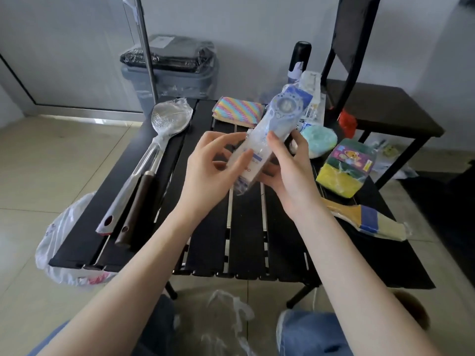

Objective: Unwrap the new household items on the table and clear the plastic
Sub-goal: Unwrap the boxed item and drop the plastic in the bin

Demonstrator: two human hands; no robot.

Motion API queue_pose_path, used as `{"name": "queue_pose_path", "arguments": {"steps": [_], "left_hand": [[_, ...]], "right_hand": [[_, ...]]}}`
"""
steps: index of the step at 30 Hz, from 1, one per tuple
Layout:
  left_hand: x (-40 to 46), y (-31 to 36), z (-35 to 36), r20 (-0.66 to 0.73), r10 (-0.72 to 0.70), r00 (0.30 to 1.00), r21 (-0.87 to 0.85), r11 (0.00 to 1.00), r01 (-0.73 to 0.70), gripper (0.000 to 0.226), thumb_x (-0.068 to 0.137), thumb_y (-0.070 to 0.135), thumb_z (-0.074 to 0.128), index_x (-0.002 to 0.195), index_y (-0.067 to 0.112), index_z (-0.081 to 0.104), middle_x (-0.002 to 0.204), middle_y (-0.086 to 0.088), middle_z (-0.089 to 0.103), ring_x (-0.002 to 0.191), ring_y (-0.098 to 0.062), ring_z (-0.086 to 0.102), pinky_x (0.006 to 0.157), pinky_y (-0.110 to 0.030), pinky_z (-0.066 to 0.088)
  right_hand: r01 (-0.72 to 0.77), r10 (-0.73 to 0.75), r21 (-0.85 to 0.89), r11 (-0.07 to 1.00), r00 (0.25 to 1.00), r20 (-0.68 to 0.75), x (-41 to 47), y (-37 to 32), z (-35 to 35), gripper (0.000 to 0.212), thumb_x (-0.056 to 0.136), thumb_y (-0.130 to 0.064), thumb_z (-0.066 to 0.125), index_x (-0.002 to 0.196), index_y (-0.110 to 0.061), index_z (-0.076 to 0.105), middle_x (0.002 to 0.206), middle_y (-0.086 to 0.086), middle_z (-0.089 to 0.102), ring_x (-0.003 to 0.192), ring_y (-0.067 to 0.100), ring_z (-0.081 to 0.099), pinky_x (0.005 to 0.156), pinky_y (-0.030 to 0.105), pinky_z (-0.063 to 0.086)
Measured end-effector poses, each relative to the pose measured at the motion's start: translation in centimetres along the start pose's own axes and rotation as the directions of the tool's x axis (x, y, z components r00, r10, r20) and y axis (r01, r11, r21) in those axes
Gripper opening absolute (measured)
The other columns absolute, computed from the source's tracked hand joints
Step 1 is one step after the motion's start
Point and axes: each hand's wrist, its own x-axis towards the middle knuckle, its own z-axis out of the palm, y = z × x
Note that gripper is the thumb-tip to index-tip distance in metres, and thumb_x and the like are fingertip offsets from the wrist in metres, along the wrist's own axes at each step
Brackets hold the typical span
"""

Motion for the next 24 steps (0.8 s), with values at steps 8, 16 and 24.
{"name": "queue_pose_path", "arguments": {"steps": [8, 16, 24], "left_hand": [[0.2, -0.9, -0.5, -0.042, -0.108, 0.993, -0.137, 0.985, 0.101, 0.014, 0.097, 0.017, 0.054, 0.098, 0.013, 0.067, 0.087, 0.001, 0.072, 0.079, -0.011, 0.071, 0.07, -0.028, 0.057], [-0.8, -0.7, 0.1, 0.051, -0.017, 0.999, -0.01, 1.0, 0.018, 0.011, 0.088, 0.013, 0.068, 0.096, 0.02, 0.071, 0.091, 0.011, 0.067, 0.078, -0.005, 0.068, 0.062, -0.014, 0.049], [-0.6, -1.0, -0.3, 0.08, 0.028, 0.996, 0.127, 0.991, -0.039, 0.014, 0.091, 0.006, 0.059, 0.084, 0.018, 0.06, 0.094, 0.01, 0.059, 0.076, -0.005, 0.062, 0.067, -0.047, 0.056]], "right_hand": [[0.016, -0.03, -0.123, 0.992, 0.994, -0.11, 1.5, -0.4, -1.6, 0.066, 0.086, -0.032, 0.069, 0.139, -0.026, 0.031, 0.121, 0.006, 0.063, 0.099, 0.016, 0.069, 0.072, 0.033, 0.06], [0.038, -0.053, -0.21, 0.977, 0.996, -0.067, 1.3, -0.2, -2.1, 0.056, 0.082, -0.03, 0.074, 0.127, -0.029, 0.04, 0.115, 0.006, 0.063, 0.095, 0.018, 0.071, 0.074, 0.036, 0.06], [0.054, -0.065, -0.283, 0.958, 0.997, -0.031, 0.8, 0.0, -2.6, 0.054, 0.082, -0.03, 0.073, 0.125, -0.029, 0.041, 0.119, 0.006, 0.061, 0.103, 0.018, 0.067, 0.085, 0.044, 0.058]]}}
